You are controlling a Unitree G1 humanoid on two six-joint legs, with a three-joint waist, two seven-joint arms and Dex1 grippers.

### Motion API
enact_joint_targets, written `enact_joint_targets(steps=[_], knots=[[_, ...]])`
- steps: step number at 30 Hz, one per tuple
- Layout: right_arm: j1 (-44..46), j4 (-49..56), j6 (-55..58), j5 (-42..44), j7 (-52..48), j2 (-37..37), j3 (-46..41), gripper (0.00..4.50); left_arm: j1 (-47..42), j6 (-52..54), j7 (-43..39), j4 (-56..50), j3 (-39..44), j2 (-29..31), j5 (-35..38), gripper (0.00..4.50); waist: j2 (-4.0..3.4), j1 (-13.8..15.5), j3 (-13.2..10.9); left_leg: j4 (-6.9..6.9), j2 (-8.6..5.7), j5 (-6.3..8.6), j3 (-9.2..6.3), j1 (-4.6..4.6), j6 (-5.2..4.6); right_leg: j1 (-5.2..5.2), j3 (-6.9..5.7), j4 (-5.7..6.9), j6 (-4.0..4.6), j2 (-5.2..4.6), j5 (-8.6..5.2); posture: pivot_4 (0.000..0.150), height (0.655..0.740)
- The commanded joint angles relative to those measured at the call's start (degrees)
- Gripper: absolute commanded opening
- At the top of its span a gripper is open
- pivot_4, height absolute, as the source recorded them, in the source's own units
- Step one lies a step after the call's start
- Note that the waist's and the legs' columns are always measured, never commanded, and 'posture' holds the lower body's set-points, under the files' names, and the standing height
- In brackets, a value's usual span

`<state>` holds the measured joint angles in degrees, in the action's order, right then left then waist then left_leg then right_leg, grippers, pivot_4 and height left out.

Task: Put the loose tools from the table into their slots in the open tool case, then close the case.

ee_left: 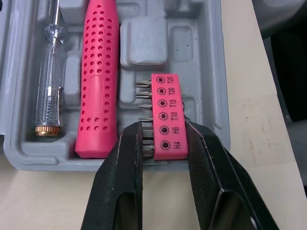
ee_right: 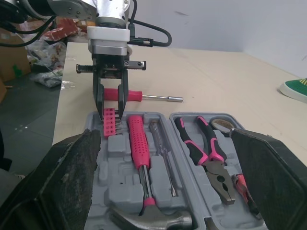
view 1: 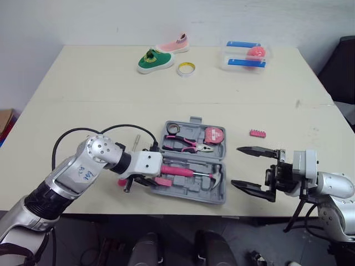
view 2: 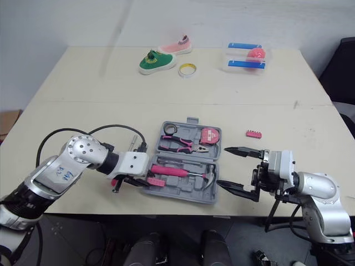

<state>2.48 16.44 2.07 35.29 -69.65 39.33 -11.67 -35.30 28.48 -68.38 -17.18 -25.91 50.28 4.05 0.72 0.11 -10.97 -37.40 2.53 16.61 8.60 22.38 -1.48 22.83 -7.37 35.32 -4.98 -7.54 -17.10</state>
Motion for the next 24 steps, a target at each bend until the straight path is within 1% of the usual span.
enact_joint_targets(steps=[1,4,8,10,15,17,18,19,20,24], knots=[[0.56,4.05,2.08,1.35,2.27,0.80,-0.79,4.50,-1.24,1.63,0.20,0.44,-0.74,-1.18,-2.12,0.64,0.01,0.01,0.00,-0.04,0.00,0.01,0.00,0.01,-0.01,0.00,0.01,0.02,0.00,-0.02,0.00,0.150,0.7400],[1.84,4.82,3.58,1.30,3.69,0.66,-0.26,4.50,-1.46,1.86,-0.18,0.64,-0.71,-2.88,-2.08,0.64,0.01,0.01,0.00,-0.09,0.00,0.01,-0.01,0.00,-0.03,0.00,0.16,0.09,0.00,-0.04,0.00,0.150,0.7400],[3.27,5.00,4.92,1.18,4.63,0.37,0.41,4.50,-2.55,0.67,2.41,2.50,-0.80,-5.78,-4.86,0.64,0.02,0.30,-0.01,-0.21,0.01,0.01,-0.04,0.01,-0.03,0.00,0.32,0.18,0.01,-0.04,0.00,0.150,0.7400],[3.50,4.95,5.17,1.19,4.78,0.19,0.56,4.50,-2.55,-0.19,1.78,2.84,-1.12,-5.67,-5.76,0.64,0.02,0.50,-0.01,-0.30,0.01,0.03,-0.06,0.04,-0.07,0.00,0.33,0.21,0.01,-0.04,0.00,0.150,0.7400],[3.17,4.52,4.80,1.07,4.50,-0.18,0.55,4.50,-1.43,-2.37,1.79,2.65,0.78,-6.19,-4.65,0.64,0.02,0.63,-0.01,-0.32,0.02,0.05,-0.05,0.04,-0.10,0.00,0.36,0.22,0.01,-0.06,0.00,0.150,0.7400],[2.29,3.17,3.46,0.87,3.36,-0.48,0.36,4.50,-1.04,-3.86,0.76,2.21,1.42,-5.81,-3.71,1.69,0.02,0.69,-0.01,-0.33,0.02,0.05,-0.05,0.04,-0.10,0.00,0.36,0.23,0.01,-0.05,0.00,0.150,0.7400],[1.79,2.22,2.53,0.68,2.55,-0.65,0.21,4.50,-0.73,-5.73,0.43,2.01,2.14,-5.84,-3.04,1.99,0.02,0.73,-0.01,-0.34,0.04,0.05,-0.05,0.04,-0.10,0.00,0.35,0.23,0.01,-0.05,0.00,0.150,0.7400],[1.37,1.29,1.62,0.54,1.84,-0.82,0.04,4.50,-0.50,-6.62,-0.21,1.71,2.63,-5.60,-2.50,2.51,0.02,0.76,-0.01,-0.34,0.03,0.05,-0.05,0.04,-0.10,0.00,0.35,0.23,0.01,-0.05,0.00,0.150,0.7400],[1.12,0.64,0.97,0.44,1.31,-0.90,-0.05,4.50,-0.26,-6.51,-0.03,1.47,3.76,-5.84,-1.62,2.86,0.02,0.81,-0.01,-0.34,0.03,0.06,-0.05,0.04,-0.11,0.00,0.35,0.23,0.00,-0.04,0.00,0.150,0.7400],[0.34,-0.84,-0.59,0.67,-0.13,-0.94,-0.20,4.50,0.51,-5.20,-1.41,0.27,8.99,-5.01,3.53,2.86,0.02,0.84,-0.01,-0.40,0.03,0.07,-0.03,0.05,-0.13,0.00,0.34,0.27,0.00,-0.03,0.00,0.150,0.7400]])
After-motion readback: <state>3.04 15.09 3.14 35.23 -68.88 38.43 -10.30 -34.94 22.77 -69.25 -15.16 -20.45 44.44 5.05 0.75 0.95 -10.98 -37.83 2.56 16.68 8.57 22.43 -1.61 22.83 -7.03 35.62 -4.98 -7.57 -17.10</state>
